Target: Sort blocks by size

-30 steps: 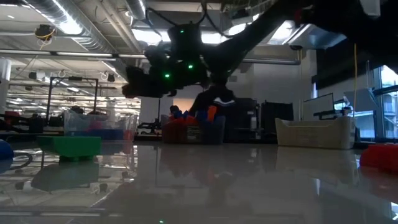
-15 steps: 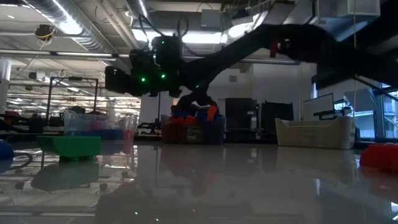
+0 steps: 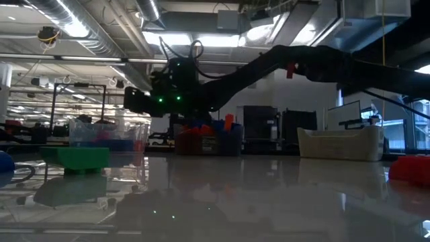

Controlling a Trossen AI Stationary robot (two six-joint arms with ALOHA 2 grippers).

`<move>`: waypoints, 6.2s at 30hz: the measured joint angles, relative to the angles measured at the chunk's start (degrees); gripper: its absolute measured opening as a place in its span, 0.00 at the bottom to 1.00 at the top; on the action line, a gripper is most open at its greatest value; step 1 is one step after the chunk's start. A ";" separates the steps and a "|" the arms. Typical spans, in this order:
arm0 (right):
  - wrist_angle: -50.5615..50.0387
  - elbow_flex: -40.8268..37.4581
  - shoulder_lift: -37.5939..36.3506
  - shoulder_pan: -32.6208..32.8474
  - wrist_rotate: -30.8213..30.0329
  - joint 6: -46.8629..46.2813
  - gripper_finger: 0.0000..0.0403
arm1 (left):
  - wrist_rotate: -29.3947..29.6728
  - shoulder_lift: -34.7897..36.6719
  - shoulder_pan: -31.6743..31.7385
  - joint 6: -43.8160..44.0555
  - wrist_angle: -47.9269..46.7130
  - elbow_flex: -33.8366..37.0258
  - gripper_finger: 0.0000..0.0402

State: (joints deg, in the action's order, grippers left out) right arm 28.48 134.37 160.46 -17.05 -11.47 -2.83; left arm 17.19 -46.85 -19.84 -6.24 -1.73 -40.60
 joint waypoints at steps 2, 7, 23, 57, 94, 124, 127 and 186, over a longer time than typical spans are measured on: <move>0.01 0.00 0.00 -0.04 0.52 -0.02 0.47 | 0.00 0.00 0.00 0.00 -0.35 0.00 0.49; -1.96 0.00 0.00 0.12 2.06 0.04 0.58 | 0.00 -0.02 0.00 0.04 -0.57 0.00 0.49; -29.06 0.07 -14.89 0.10 2.04 7.12 0.61 | -0.01 -0.02 0.00 1.99 -2.14 0.00 0.49; -118.41 -5.64 -47.36 33.28 -9.94 -19.56 0.52 | 0.00 -0.34 0.09 3.36 -2.29 0.00 0.49; -93.07 -70.26 -66.95 66.40 0.67 -102.40 0.53 | -0.09 -29.00 3.11 4.87 0.06 -9.99 0.49; -80.58 -75.34 -60.97 61.61 5.62 -103.29 0.65 | -0.07 -28.96 3.13 5.40 -0.62 -9.97 0.49; -80.43 -75.34 -60.11 61.63 6.10 -103.39 0.61 | -0.07 -28.96 3.12 5.40 -0.60 -9.97 0.49; -9.20 -54.27 -43.97 14.66 -5.22 -4.30 0.35 | 0.30 -1.70 5.98 -2.47 -1.31 -9.94 0.49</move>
State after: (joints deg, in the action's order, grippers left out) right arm 19.28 80.09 116.49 -2.39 -16.69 -7.13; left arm 17.49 -48.55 -13.86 -8.71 -3.03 -50.54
